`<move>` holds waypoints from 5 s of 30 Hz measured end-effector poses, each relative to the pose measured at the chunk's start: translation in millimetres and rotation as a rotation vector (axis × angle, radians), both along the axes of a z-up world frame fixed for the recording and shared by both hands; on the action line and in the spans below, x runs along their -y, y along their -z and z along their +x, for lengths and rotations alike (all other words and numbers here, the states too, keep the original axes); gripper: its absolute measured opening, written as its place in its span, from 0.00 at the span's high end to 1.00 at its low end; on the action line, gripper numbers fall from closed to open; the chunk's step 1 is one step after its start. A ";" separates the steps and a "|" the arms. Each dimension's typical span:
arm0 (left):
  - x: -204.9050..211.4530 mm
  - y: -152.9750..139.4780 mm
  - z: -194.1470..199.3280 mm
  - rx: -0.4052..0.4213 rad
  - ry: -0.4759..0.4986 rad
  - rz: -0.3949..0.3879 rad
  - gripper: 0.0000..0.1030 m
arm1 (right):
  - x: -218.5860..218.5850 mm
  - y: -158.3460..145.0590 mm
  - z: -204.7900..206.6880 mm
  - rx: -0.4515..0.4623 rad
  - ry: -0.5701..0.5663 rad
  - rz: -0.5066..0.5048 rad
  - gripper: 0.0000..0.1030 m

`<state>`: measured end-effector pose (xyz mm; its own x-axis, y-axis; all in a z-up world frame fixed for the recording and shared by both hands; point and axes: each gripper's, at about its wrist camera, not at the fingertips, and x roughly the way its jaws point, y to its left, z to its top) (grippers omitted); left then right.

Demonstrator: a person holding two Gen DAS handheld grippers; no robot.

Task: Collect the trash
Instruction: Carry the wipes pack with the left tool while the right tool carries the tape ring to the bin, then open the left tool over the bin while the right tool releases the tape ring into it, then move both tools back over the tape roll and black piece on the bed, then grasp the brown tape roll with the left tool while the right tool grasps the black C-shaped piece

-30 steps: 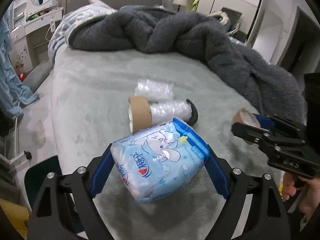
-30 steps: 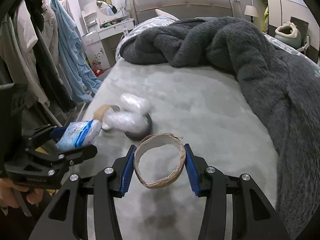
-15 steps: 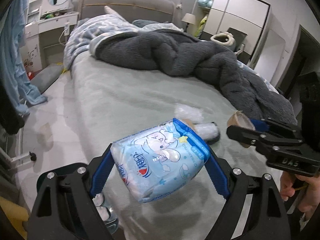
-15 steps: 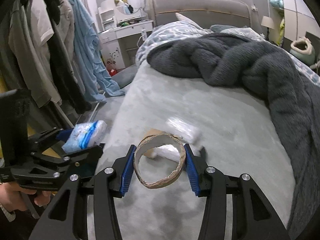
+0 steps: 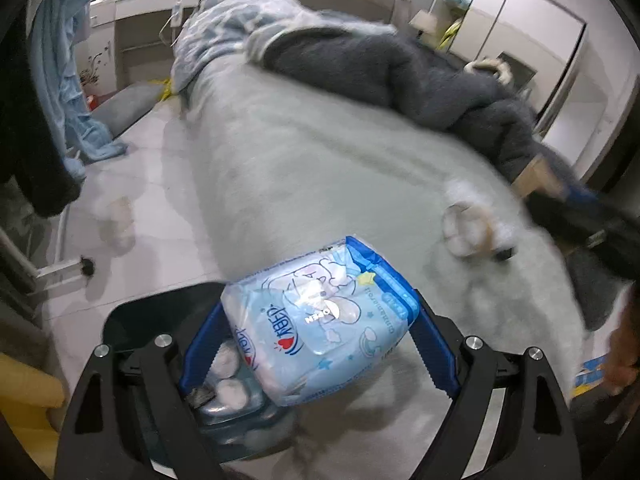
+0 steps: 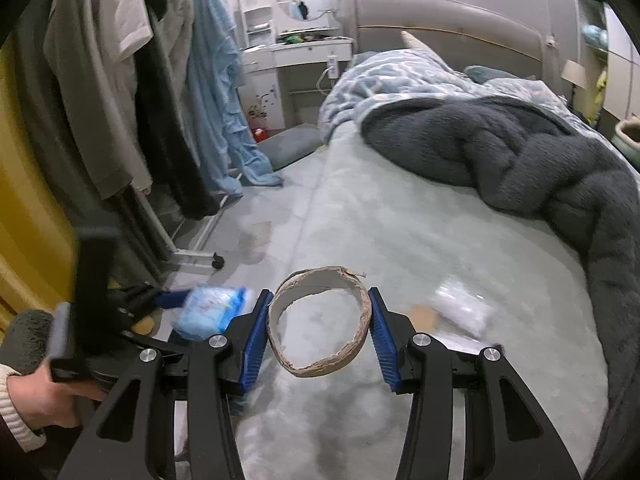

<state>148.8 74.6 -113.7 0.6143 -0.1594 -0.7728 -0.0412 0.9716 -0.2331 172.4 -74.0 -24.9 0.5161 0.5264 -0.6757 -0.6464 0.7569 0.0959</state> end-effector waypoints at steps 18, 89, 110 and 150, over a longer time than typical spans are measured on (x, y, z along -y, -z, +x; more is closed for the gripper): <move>-87.2 74.5 -19.5 -0.291 -0.124 -0.085 0.15 | -102.3 61.4 -2.0 -0.179 -0.109 -0.068 0.53; -104.3 -83.8 -58.5 0.314 -0.105 0.047 0.05 | -113.9 89.2 -7.2 -0.188 -0.113 -0.163 0.23; -16.8 -76.4 -17.7 0.302 0.065 -0.010 0.06 | 10.1 49.9 24.1 -0.100 0.050 -0.106 0.23; 123.6 -6.2 61.1 0.103 0.325 -0.221 0.58 | 116.7 84.0 65.3 -0.024 -0.130 -0.186 0.14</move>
<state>209.8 -49.0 -107.5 0.5770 -0.5132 -0.6354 0.2941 0.8563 -0.4245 237.6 -190.7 -109.0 0.4348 0.4523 -0.7787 -0.7389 0.6735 -0.0214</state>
